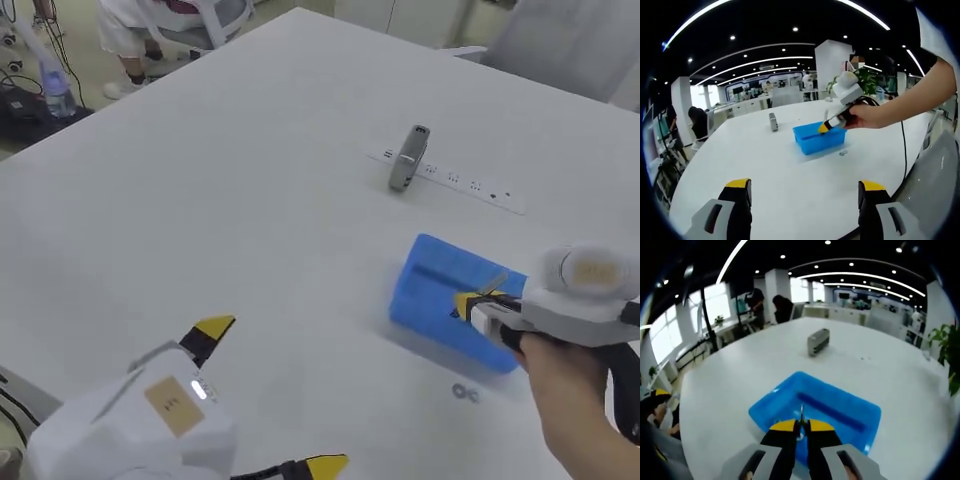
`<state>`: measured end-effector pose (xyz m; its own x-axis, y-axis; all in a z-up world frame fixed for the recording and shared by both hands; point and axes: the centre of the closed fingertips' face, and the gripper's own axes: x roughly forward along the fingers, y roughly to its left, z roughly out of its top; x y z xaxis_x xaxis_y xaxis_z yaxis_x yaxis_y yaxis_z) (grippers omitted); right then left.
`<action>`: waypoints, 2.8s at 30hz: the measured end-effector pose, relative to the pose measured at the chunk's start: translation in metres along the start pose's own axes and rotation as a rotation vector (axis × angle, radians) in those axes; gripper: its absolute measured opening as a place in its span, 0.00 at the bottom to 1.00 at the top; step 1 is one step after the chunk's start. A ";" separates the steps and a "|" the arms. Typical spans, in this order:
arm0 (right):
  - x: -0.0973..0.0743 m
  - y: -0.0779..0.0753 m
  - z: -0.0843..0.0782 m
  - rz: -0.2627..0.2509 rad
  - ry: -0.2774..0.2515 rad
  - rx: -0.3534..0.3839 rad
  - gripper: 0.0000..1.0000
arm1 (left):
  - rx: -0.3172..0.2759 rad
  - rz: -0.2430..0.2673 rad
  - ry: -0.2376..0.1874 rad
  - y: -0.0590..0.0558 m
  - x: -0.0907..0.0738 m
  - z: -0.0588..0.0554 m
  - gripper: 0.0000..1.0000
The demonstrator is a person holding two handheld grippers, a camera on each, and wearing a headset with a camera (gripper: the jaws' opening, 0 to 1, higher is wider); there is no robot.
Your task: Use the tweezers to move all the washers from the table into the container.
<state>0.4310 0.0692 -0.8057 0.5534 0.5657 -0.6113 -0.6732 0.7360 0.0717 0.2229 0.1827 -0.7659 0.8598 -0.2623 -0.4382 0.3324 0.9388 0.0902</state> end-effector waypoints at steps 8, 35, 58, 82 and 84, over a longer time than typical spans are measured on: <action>-0.029 0.003 0.014 0.011 -0.057 -0.009 0.03 | -0.015 -0.010 -0.022 -0.001 -0.001 0.004 0.93; -0.064 0.031 -0.049 0.085 0.037 -0.042 0.03 | 0.007 0.016 -0.007 0.003 -0.001 0.001 0.93; -0.049 0.033 -0.060 0.082 0.087 -0.107 0.03 | 0.014 0.008 0.008 0.000 0.000 -0.001 0.91; -0.051 0.027 -0.058 0.070 0.092 -0.055 0.02 | 0.024 0.012 0.011 0.001 -0.001 -0.002 0.89; -0.055 0.028 -0.056 0.072 0.087 -0.052 0.02 | 0.026 0.012 0.009 0.001 -0.001 -0.002 0.89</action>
<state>0.3542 0.0376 -0.8141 0.4592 0.5803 -0.6726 -0.7355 0.6730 0.0784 0.2217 0.1841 -0.7674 0.8602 -0.2486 -0.4452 0.3318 0.9359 0.1184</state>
